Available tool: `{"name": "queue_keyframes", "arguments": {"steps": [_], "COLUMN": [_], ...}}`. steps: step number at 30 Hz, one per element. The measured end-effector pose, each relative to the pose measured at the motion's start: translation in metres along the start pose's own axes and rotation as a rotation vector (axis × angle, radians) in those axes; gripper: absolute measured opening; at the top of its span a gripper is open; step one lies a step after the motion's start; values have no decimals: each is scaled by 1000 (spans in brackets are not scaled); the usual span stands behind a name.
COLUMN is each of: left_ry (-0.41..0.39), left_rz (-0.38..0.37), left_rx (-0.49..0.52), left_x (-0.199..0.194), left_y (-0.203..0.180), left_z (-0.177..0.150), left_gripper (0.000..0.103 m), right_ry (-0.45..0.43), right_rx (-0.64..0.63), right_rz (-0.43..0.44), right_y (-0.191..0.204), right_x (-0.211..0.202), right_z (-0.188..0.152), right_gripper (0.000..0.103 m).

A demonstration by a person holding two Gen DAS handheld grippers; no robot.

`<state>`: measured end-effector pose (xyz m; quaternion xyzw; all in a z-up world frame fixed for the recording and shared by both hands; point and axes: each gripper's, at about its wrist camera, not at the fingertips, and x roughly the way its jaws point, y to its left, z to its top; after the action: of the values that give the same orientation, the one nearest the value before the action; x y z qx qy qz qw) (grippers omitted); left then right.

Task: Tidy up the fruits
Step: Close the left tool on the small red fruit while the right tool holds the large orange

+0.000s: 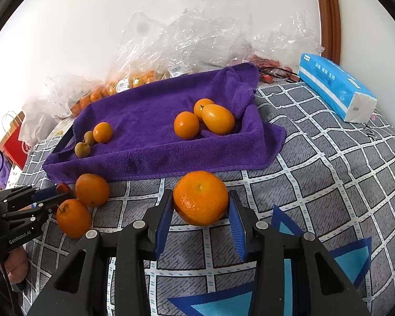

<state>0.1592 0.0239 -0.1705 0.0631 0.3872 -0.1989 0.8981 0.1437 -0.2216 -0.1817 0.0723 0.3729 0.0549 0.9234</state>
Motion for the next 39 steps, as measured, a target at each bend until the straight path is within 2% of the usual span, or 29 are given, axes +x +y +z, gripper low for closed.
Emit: {"name": "queue_keyframes", "arguments": {"steps": [11,28,35,39], "left_ry": [-116,-161,-182,-203], "left_rz": [-14,1,-16,8], "left_rx": [-68,-124,-205,-190], "left_x": [-19,-26,-42,-56], "left_y": [9,16,22,19], "left_z": [1,2,4,10], "left_gripper": [24,24,24,24], "right_ry": [-30,-52,-73,-74], "right_rx": [-5,-22,-11,-20], "right_rz": [-6,-1,-1,18], "right_y": [1,6,5,7], "right_x": [-7,-12,-17,-25], "right_z": [-1,0,2,12], "right_gripper": [41,41,41,41]}}
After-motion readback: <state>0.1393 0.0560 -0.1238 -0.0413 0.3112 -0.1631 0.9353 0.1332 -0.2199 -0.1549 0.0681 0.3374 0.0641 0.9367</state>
